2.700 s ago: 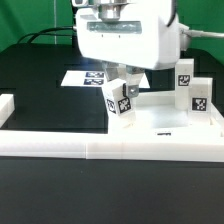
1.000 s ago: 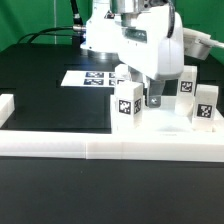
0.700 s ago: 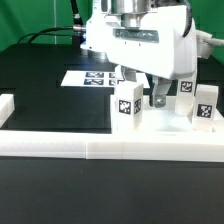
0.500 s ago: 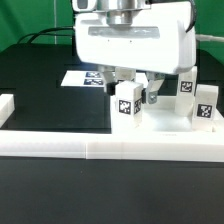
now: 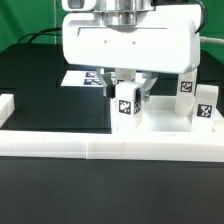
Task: Assemble square table
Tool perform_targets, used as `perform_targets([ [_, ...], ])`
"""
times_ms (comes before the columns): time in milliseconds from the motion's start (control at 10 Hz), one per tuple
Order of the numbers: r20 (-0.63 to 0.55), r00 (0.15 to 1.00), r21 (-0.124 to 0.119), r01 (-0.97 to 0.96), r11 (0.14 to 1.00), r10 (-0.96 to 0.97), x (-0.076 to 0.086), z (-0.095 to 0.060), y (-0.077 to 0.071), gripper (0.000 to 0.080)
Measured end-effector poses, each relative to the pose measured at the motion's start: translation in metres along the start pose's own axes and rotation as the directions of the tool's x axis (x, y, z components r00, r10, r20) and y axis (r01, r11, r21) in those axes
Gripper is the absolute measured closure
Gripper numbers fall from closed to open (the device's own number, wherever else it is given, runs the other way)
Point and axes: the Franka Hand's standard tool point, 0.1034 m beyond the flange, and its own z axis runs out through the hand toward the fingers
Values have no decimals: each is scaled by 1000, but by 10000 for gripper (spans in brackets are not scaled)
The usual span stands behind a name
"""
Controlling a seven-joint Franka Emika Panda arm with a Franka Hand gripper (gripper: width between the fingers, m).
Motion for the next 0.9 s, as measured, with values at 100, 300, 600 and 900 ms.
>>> perform_targets([
  [100, 0, 999, 0, -35, 999, 35, 0, 0, 0, 511],
  [300, 1, 983, 1, -183, 983, 183, 0, 0, 0, 511],
  [600, -4, 793, 3, -610, 793, 610, -1, 0, 1, 511],
  [900, 35, 471, 1, -882, 472, 881, -4, 1, 0, 509],
])
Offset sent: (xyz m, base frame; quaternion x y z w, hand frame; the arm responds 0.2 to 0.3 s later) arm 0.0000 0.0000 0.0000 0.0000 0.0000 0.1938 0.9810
